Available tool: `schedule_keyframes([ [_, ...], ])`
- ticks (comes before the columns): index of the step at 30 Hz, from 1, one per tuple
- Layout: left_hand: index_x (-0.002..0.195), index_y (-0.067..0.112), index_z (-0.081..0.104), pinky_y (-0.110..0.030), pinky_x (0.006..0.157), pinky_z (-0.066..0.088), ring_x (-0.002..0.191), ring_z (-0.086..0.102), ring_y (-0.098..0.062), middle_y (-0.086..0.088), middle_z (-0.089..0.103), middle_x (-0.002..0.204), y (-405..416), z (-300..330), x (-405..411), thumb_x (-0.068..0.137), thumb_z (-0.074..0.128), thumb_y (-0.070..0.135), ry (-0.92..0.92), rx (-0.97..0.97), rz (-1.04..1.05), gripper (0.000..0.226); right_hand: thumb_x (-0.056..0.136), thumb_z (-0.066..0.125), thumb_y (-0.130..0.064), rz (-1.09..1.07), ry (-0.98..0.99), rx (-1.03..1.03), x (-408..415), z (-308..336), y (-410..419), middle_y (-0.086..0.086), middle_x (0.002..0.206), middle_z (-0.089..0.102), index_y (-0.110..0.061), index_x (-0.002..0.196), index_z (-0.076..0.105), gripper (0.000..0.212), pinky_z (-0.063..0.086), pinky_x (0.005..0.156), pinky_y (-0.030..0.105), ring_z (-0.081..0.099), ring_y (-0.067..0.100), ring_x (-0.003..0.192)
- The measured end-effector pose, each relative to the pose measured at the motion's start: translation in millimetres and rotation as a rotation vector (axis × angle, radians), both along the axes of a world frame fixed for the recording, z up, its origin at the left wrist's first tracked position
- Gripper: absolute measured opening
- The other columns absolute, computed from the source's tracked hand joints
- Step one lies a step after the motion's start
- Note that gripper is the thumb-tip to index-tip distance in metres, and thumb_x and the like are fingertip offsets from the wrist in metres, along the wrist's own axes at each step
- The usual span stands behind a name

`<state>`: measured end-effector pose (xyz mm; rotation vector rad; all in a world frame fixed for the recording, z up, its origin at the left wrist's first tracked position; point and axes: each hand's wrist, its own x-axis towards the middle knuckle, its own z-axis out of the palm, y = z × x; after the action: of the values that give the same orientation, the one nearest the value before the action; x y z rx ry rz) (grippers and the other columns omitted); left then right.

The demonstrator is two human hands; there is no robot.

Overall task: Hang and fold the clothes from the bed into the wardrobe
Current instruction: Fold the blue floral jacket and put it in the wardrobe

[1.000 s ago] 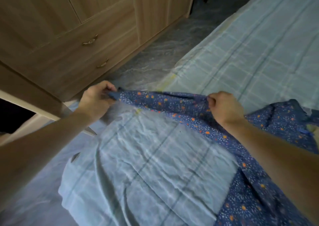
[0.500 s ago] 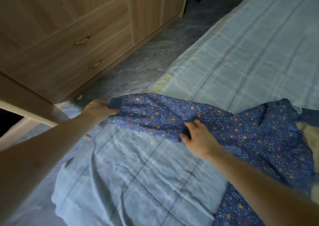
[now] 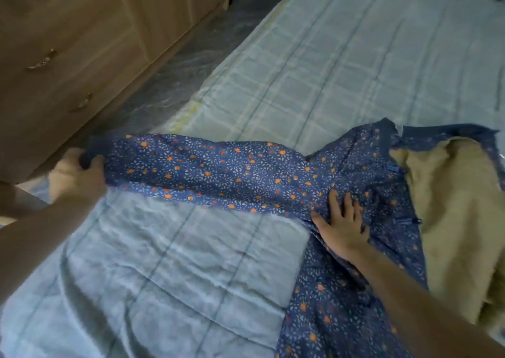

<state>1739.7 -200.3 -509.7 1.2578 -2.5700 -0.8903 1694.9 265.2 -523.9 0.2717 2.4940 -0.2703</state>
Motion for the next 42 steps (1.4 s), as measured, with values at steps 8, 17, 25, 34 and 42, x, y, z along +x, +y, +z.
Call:
schedule_keyframes([
  [8, 0.085, 0.016, 0.06, -0.031, 0.071, 0.041, 0.076, 0.057, -0.023, -0.01, 0.063, 0.078, 169, 87, -63, 0.08, 0.062, 0.03, 0.308, 0.022, -0.25, 0.016, 0.097, 0.055, -0.021, -0.07, 0.218, -0.488, -1, 50, 61, 0.002, 0.143, 0.045, -0.018, 0.141, 0.044, 0.046, 0.033, 0.1, 0.024, 0.043, 0.02, 0.131],
  [17, 0.097, 0.008, 0.059, -0.031, 0.068, 0.042, 0.082, 0.06, -0.023, -0.01, 0.064, 0.092, 439, 70, -111, 0.087, 0.068, 0.031, 0.036, 0.328, -0.758, 0.027, 0.08, 0.043, -0.025, 0.044, 0.341, -0.569, 113, 63, 189, -0.018, 0.122, 0.043, -0.033, 0.12, 0.053, 0.042, 0.046, 0.088, 0.026, 0.055, 0.007, 0.1],
  [25, 0.135, 0.011, 0.047, -0.046, 0.105, 0.036, 0.132, 0.037, -0.037, -0.014, 0.027, 0.153, 496, 28, -3, 0.095, 0.046, 0.038, 0.079, -0.241, -1.306, 0.048, 0.083, 0.056, 0.003, -0.254, 0.415, -0.456, 156, 52, 307, -0.002, 0.096, 0.061, -0.022, 0.1, 0.061, 0.031, 0.047, 0.072, 0.018, 0.06, 0.013, 0.082],
  [34, 0.132, 0.04, 0.049, -0.048, 0.102, 0.025, 0.126, 0.042, -0.023, -0.001, 0.042, 0.144, 489, 3, 160, 0.063, 0.048, 0.082, -0.321, -0.389, -2.036, 0.081, 0.081, 0.068, -0.01, -0.775, 0.467, -0.372, 161, 12, 337, 0.019, 0.115, 0.049, -0.003, 0.111, 0.042, 0.04, 0.045, 0.075, 0.036, 0.051, 0.034, 0.103],
  [42, 0.148, 0.037, 0.033, -0.065, 0.099, 0.036, 0.145, 0.014, -0.026, -0.01, 0.017, 0.161, 511, 4, 133, 0.094, 0.01, 0.068, -0.551, -0.567, -1.591, 0.066, 0.088, 0.053, -0.013, 0.026, 0.297, 0.036, 154, 23, 419, 0.012, 0.116, 0.051, -0.012, 0.121, 0.051, 0.034, 0.048, 0.074, 0.041, 0.053, 0.036, 0.107],
])
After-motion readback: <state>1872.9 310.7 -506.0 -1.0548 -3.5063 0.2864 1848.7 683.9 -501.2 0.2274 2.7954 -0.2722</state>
